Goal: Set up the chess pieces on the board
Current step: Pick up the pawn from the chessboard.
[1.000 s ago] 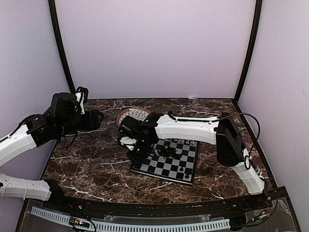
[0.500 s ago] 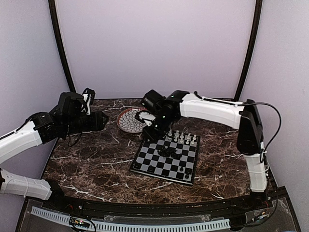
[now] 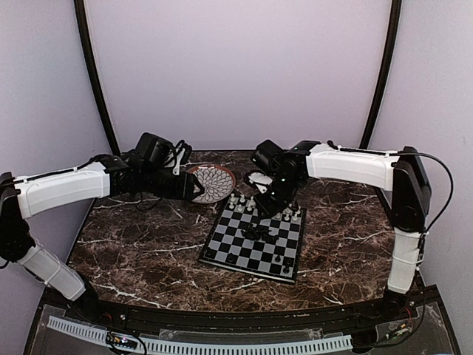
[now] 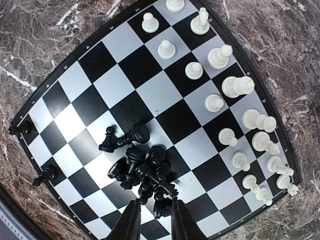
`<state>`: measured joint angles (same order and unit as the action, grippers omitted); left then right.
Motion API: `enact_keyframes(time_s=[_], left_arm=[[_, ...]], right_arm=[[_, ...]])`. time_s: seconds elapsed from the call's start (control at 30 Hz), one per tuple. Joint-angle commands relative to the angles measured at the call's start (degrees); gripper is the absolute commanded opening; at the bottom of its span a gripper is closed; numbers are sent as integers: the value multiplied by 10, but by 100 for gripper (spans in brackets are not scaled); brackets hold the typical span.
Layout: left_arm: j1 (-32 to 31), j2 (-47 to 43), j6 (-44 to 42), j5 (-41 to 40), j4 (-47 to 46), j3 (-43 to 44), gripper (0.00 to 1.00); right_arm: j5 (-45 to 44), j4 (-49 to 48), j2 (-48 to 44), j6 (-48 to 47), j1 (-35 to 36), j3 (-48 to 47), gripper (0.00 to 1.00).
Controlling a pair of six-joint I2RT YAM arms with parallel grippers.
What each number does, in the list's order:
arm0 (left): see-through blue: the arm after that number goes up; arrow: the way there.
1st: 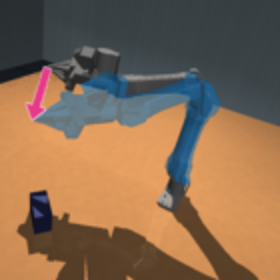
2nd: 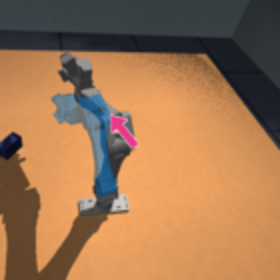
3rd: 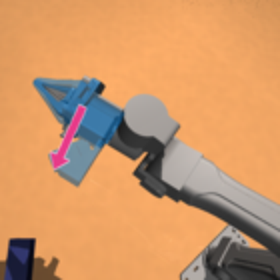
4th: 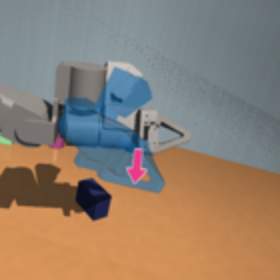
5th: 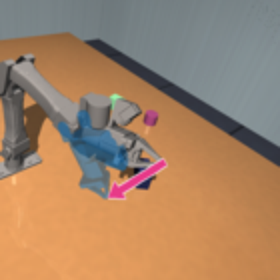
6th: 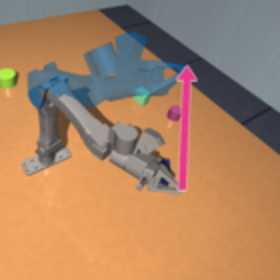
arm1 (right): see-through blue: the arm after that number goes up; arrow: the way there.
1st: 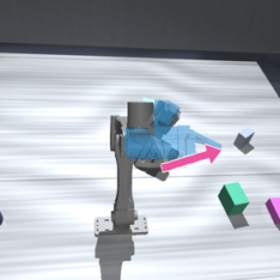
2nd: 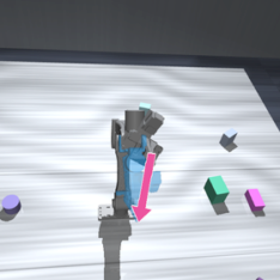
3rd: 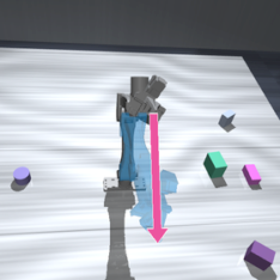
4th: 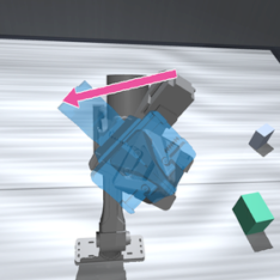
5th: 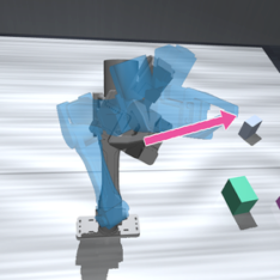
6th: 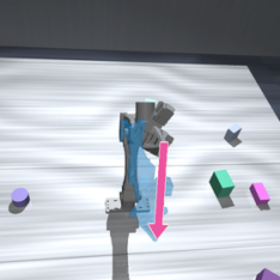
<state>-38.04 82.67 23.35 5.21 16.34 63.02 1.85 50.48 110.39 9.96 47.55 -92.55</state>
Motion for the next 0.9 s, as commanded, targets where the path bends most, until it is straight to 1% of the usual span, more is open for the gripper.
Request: enact_keyframes(time_s=[0.0, 0.17, 0.47, 0.77, 0.87], left_arm=[[-2, 7, 12, 34, -1, 39, 47], [-2, 24, 14, 41, 9, 56, 47], [-2, 27, 21, 39, 9, 58, 47], [-2, 32, 21, 42, 7, 57, 47], [-2, 34, 21, 45, 5, 59, 47]], right_arm=[[-7, -8, 29, -8, 2, -11, 23], [0, 2, 63, -17, 2, -34, 23], [0, 1, 90, -27, 2, -51, 22], [6, 0, 113, -25, 2, -62, 16], [9, 2, 117, -25, 2, -66, 15]])
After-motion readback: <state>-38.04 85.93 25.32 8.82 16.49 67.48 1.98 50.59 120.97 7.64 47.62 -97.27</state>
